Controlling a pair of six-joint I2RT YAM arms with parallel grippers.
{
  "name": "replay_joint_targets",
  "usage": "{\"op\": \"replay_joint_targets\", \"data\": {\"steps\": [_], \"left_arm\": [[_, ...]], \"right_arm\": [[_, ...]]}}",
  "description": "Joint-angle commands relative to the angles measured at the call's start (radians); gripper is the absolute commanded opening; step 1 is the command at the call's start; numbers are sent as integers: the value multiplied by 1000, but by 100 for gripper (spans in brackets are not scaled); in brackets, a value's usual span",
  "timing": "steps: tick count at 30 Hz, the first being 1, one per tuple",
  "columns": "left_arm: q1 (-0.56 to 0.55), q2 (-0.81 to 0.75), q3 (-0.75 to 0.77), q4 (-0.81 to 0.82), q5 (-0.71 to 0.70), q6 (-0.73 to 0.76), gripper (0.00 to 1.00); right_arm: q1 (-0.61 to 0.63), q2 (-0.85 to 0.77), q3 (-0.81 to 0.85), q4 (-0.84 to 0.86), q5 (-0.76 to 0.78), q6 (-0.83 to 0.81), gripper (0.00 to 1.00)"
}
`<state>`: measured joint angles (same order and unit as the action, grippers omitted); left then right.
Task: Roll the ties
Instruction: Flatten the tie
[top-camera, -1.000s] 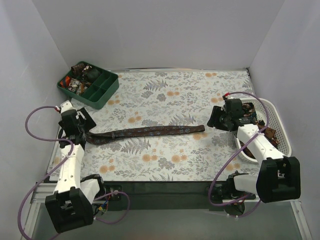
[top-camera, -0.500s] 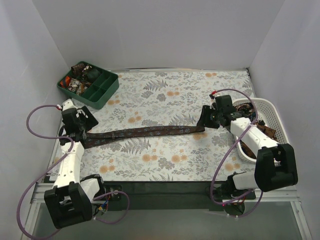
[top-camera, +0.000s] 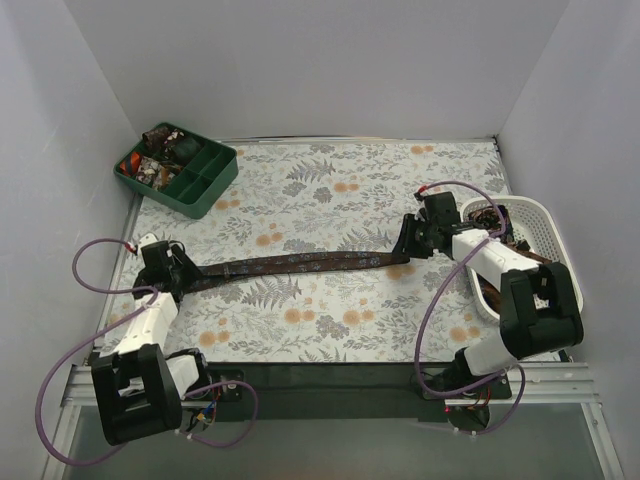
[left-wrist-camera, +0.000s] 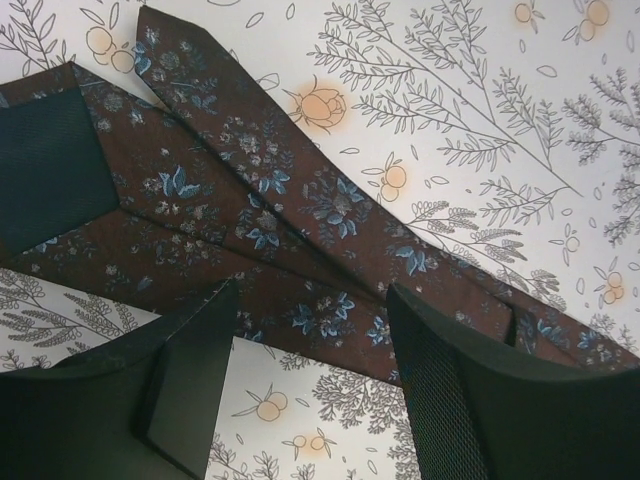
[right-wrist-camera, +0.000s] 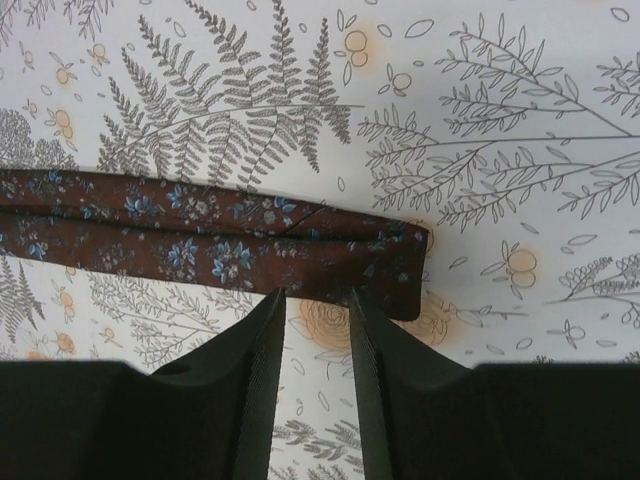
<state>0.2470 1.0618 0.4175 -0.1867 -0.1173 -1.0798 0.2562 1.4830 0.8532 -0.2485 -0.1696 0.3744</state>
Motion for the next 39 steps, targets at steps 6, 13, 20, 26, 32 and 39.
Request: {"op": "replay_joint_targets", "data": {"steps": [6,13,20,26,32,39], "left_arm": [[3,78,-28,145,2,89,56],[6,216,30,280,54,168,56],[5,300,127,320,183,290,59],[6,188,161,159,4,186,60],[5,289,305,53,-56,86,60],[5,432,429,7,-108,78,53]], "right_arm": [[-103,60,-78,110,22,58,30],[-155,60,-138,132,27,109,29],[-155,-48,-144,95,22,77,29],[-146,-122,-123,11,15,18,40],[-78,-156,-109,-38,24,-20,53],[-6,-167,-85,-63,39,-60,62]]}}
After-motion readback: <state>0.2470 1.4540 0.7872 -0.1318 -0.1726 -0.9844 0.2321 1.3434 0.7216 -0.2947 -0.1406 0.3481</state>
